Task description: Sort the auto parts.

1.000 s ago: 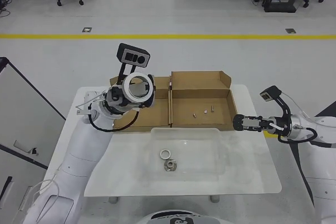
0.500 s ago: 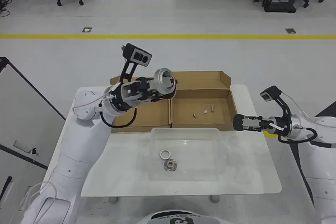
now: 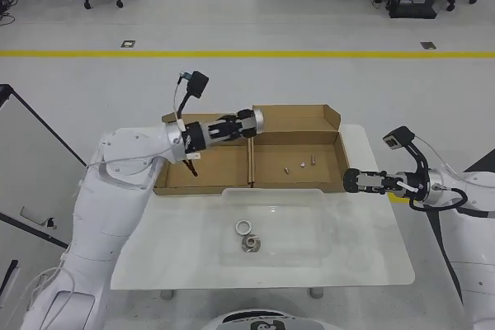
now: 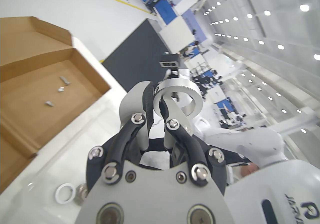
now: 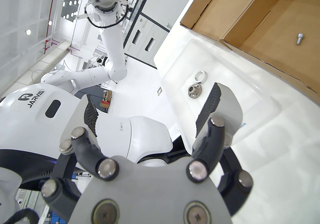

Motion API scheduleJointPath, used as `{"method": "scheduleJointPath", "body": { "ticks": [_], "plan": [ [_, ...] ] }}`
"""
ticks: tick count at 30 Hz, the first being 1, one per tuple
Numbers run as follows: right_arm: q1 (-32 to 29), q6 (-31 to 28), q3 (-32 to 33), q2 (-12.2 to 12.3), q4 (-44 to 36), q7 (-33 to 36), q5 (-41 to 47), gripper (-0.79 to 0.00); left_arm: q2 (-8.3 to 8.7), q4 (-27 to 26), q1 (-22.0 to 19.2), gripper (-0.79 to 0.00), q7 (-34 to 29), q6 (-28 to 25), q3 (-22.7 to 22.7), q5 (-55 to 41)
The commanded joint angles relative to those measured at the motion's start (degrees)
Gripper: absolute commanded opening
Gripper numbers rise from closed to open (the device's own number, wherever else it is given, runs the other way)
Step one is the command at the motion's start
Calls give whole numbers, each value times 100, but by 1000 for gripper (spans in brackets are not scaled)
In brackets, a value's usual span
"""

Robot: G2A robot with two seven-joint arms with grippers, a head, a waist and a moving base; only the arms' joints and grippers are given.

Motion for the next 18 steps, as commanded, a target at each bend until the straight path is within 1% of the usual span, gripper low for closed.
{"method": "scheduleJointPath", "body": {
  "ticks": [1, 3, 6, 11, 13, 17, 18],
  "plan": [
    [0, 0, 0, 0, 0, 0, 0, 0, 16, 114, -91, -785, 117, 150, 61, 573],
    [0, 0, 0, 0, 0, 0, 0, 0, 31, 284, -233, -785, 135, 282, 175, 1132],
    [0, 0, 0, 0, 0, 0, 0, 0, 28, 709, -522, -785, 94, 455, 392, 1721],
    [0, 0, 0, 0, 0, 0, 0, 0, -43, 1541, -1057, -785, 162, 638, 907, 2494],
    [0, 0, 0, 0, 0, 0, 0, 0, -80, 1857, -1292, -785, 260, 689, 1173, 3008],
    [0, 0, 0, 0, 0, 0, 0, 0, -203, 2410, -1582, -785, 486, 903, 1533, 3169],
    [0, 0, 0, 0, 0, 0, 0, 0, -222, 2478, -1619, -785, 507, 935, 1593, 3209]
  ]
}}
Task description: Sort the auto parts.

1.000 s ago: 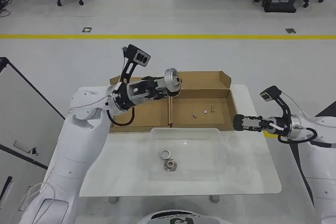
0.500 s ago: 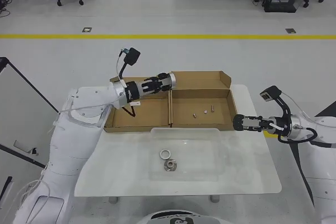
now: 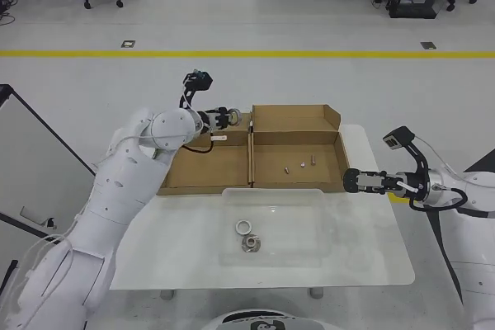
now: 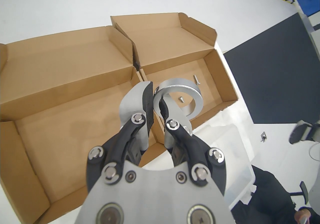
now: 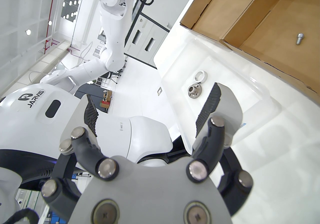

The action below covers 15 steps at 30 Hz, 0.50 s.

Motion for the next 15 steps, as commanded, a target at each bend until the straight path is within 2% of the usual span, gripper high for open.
{"method": "scheduleJointPath", "body": {
  "ticks": [1, 8, 11, 15],
  "plan": [
    [0, 0, 0, 0, 0, 0, 0, 0, -22, 109, -50, -785, 38, 53, 86, 109],
    [0, 0, 0, 0, 0, 0, 0, 0, -21, 122, -17, -785, 75, 93, 97, 163],
    [0, 0, 0, 0, 0, 0, 0, 0, -69, 279, -68, -785, -115, 598, 350, 553],
    [0, 0, 0, 0, 0, 0, 0, 0, -259, 845, -413, -785, -343, 1287, 869, 914]
  ]
}}
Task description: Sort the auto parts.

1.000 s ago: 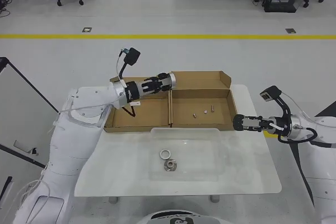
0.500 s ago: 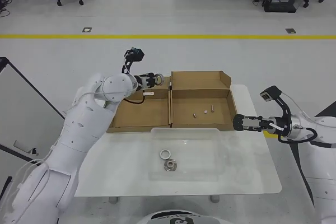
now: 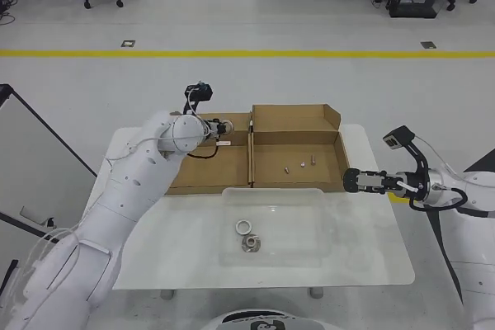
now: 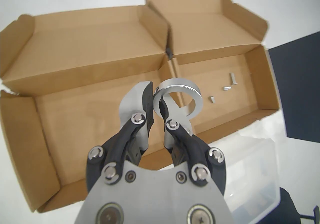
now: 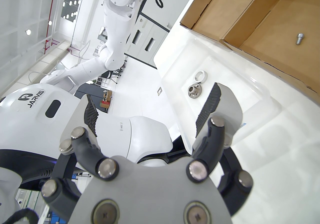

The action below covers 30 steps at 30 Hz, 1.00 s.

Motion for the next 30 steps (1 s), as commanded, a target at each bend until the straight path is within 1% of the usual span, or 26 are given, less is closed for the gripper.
{"method": "scheduleJointPath", "body": {
  "ticks": [1, 8, 13, 18, 23, 30],
  "plan": [
    [0, 0, 0, 0, 0, 0, 0, 0, -131, 385, -191, -785, -6, 306, 304, 103],
    [0, 0, 0, 0, 0, 0, 0, 0, -601, 1630, -719, -785, 81, 647, 1007, 59],
    [0, 0, 0, 0, 0, 0, 0, 0, -958, 2436, -944, -785, 181, 806, 1395, 15],
    [0, 0, 0, 0, 0, 0, 0, 0, -1285, 3082, -1112, -785, 227, 706, 1658, -56],
    [0, 0, 0, 0, 0, 0, 0, 0, -1579, 3604, -1205, -785, 154, 589, 1857, -98],
    [0, 0, 0, 0, 0, 0, 0, 0, -1892, 4182, -1343, -785, 18, 255, 1958, -213]
  ]
}}
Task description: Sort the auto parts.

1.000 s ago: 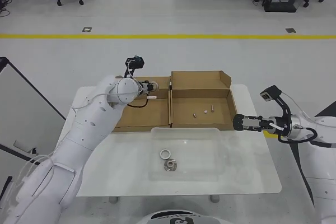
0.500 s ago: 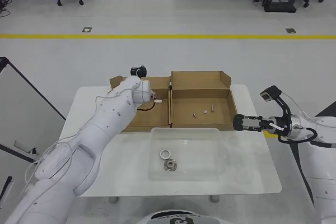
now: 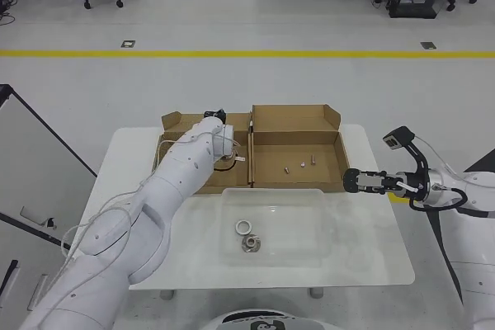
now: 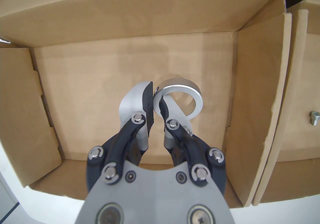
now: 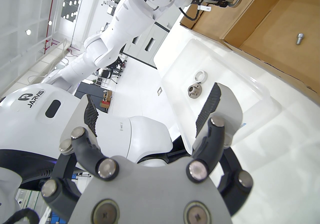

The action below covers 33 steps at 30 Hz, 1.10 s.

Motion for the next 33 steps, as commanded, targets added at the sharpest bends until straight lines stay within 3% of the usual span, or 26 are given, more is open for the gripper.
{"method": "scheduleJointPath", "body": {
  "ticks": [1, 9, 10, 11, 13, 15, 16, 17, 26, 33],
  "plan": [
    [0, 0, 0, 0, 0, 0, 0, 0, -81, 159, -31, -785, -64, -125, 26, -17],
    [0, 0, 0, 0, 0, 0, 0, 0, -331, 631, -128, -763, -201, -280, 140, 122],
    [0, 0, 0, 0, 0, 0, 0, 0, -356, 676, -141, -696, -205, -307, 136, 114],
    [0, 0, 0, 0, 0, 0, 0, 0, -380, 724, -153, -551, -209, -332, 135, 113],
    [0, 0, 0, 0, 0, 0, 0, 0, -422, 810, -176, -413, -232, -411, 126, 100],
    [0, 0, 0, 0, 0, 0, 0, 0, -459, 885, -197, -194, -227, -469, 114, 90],
    [0, 0, 0, 0, 0, 0, 0, 0, -474, 925, -217, -46, -234, -503, 102, 78],
    [0, 0, 0, 0, 0, 0, 0, 0, -487, 966, -239, 0, -239, -540, 90, 68],
    [0, 0, 0, 0, 0, 0, 0, 0, -517, 1214, -446, 0, -45, -838, -111, -116],
    [0, 0, 0, 0, 0, 0, 0, 0, -355, 1212, -644, 0, 511, -1622, -395, -341]
  ]
}}
